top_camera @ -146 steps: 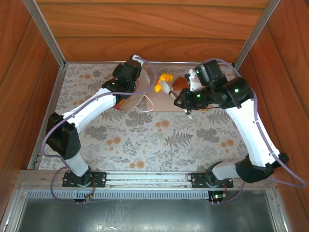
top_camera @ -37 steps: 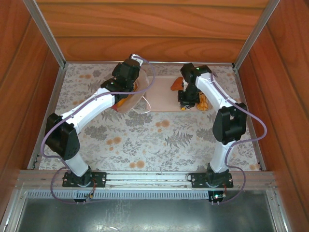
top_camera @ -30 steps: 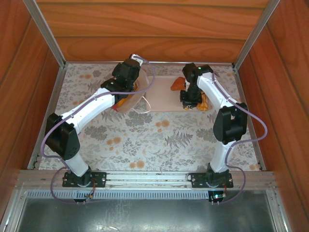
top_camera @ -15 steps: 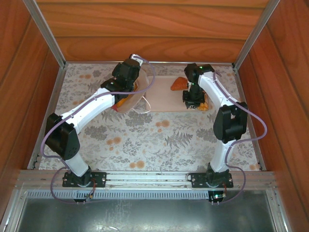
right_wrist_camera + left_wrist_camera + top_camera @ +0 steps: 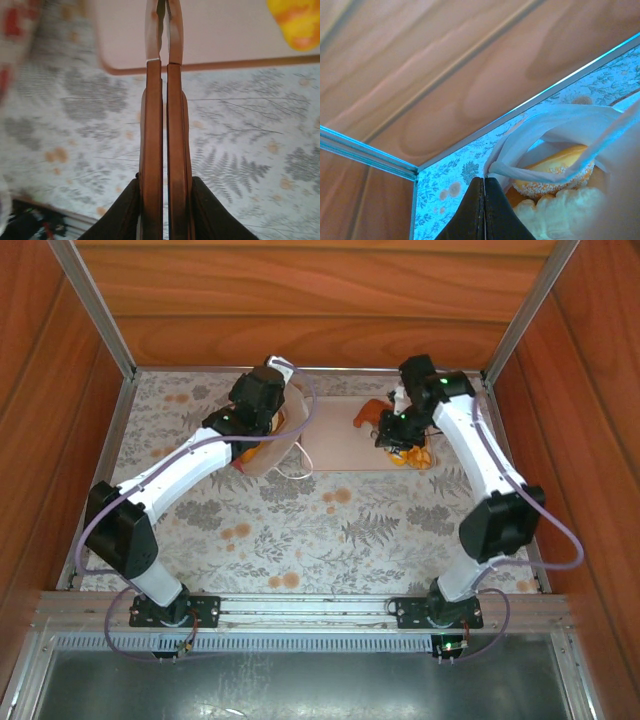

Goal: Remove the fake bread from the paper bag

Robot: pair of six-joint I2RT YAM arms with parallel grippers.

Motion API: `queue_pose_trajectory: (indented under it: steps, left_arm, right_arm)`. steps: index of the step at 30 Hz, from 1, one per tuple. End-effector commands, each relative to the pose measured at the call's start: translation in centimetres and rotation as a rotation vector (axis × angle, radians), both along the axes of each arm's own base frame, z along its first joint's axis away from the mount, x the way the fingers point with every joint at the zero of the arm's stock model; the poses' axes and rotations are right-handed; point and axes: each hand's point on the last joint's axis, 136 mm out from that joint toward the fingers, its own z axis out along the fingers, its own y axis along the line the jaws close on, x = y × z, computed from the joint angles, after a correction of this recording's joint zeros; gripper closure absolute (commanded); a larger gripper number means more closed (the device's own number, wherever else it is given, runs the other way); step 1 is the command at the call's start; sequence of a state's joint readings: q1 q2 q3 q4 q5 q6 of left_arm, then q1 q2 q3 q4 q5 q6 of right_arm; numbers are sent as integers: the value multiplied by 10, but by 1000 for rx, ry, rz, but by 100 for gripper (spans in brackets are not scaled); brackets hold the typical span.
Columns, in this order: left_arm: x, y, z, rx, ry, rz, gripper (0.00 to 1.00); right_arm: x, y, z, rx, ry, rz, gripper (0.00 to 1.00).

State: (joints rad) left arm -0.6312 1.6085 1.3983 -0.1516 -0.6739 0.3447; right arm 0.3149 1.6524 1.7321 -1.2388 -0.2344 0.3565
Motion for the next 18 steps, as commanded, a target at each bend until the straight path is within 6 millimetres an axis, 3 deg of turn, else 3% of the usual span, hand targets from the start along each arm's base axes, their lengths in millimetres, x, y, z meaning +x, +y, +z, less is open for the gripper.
queue_pose_trajectory:
  steps: [1, 7, 10, 18]
  left_arm:
    - [-3, 0, 27, -60, -71, -18, 100]
    - [-2, -3, 25, -74, -62, -25, 100]
    - [-3, -7, 24, -80, -59, -32, 100]
    - [-3, -11, 22, -95, -53, -39, 100]
  right_arm:
    - [-19, 28, 40, 204, -54, 31, 75]
    - [-44, 56, 83, 334, -139, 95, 70]
    - [-57, 75, 93, 364, -152, 146, 69]
    - [-79, 116, 89, 358, -114, 259, 65]
